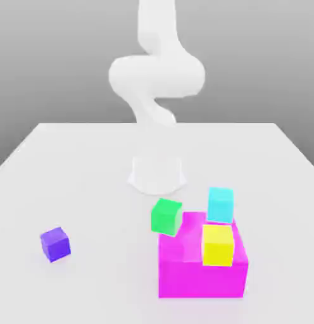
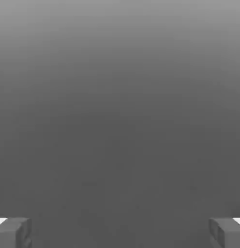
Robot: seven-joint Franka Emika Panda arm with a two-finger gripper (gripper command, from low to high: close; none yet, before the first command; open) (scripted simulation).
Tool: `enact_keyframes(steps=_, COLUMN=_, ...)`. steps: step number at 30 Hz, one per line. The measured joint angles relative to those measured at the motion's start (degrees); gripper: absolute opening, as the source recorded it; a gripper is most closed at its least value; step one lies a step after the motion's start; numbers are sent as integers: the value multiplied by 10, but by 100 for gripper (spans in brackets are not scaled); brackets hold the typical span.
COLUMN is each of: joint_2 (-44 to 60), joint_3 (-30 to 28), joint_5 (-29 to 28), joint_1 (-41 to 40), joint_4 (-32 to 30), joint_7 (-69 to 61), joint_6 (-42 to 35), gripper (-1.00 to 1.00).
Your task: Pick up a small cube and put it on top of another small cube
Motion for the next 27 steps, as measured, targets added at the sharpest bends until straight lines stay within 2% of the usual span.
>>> enact_keyframes(steps=13, joint_2=275, joint_3=-77, joint_5=-21, joint_1=-134, joint_4=-149, joint_7=96, joint_6=171, gripper=0)
enact_keyframes(steps=20, joint_2=422, joint_3=-124, joint_5=23, joint_1=-197, joint_4=-227, joint_7=107, joint_6=261, gripper=0)
enact_keyframes(steps=23, joint_2=486, joint_3=-105, joint_5=69, joint_1=-217, joint_4=-232, joint_7=80, joint_6=306, gripper=0)
enact_keyframes(steps=27, joint_2=569, joint_3=-48, joint_5=118, joint_1=-264, joint_4=-217, joint_7=45, joint_6=372, gripper=0)
